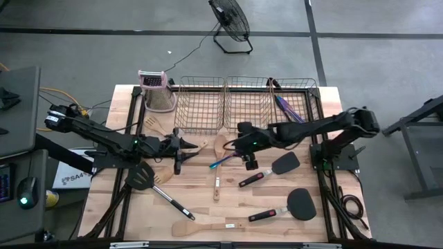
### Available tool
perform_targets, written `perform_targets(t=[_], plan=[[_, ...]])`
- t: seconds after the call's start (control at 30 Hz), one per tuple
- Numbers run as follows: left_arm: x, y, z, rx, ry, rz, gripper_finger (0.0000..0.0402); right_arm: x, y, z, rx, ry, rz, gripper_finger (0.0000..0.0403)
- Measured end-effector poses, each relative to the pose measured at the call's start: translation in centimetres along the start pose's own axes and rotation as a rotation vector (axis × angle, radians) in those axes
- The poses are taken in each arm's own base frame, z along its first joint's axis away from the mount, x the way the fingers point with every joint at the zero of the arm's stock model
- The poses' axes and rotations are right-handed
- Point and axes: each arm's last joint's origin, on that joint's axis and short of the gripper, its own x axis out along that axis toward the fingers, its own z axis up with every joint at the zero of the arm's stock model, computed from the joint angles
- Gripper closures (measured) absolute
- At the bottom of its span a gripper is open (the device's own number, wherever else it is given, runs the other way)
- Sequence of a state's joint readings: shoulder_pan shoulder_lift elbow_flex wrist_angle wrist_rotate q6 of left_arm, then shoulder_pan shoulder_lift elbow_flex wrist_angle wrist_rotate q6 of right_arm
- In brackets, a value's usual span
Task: Pick & Place Kitchen Items
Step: Put the blue table knife into the right mesh basket
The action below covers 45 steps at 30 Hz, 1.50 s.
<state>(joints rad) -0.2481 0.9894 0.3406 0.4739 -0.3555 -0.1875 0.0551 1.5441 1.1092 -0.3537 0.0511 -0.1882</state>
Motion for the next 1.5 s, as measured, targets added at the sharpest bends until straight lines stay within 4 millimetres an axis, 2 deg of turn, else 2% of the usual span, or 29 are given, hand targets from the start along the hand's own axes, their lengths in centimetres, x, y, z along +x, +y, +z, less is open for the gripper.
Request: perform_targets(t=[0.13, 0.37, 0.8, 1.03, 1.33, 1.5], plan=[[-0.7, 0.5, -1.7, -0.028, -0.061, -0.025, 0.0272, 1.8, 0.2, -0.4, -0.01, 0.07, 0.026, 0.0196], [-2.0, 1.5, -4.2, -0.097, -0.118, -0.039, 0.0272, 5.0, 0.6, -1.6, -0.051, 0.141, 0.084, 0.0197], [-2.2, 1.7, -4.6, -0.099, -0.119, -0.039, 0.0272, 9.6, -0.3, -3.5, -0.045, 0.17, 0.097, 0.0198], [-2.2, 1.7, -4.6, -0.097, -0.115, -0.038, 0.0272, 11.0, -0.6, -4.3, -0.043, 0.193, 0.099, 0.0198], [-2.2, 1.7, -4.7, -0.095, -0.108, -0.033, 0.0272, 11.1, -1.7, -4.4, -0.001, 0.163, 0.098, 0.0198], [-2.2, 1.7, -4.9, -0.087, -0.088, -0.029, 0.0272, 11.5, -1.6, -4.7, 0.021, 0.176, 0.115, 0.0198]])
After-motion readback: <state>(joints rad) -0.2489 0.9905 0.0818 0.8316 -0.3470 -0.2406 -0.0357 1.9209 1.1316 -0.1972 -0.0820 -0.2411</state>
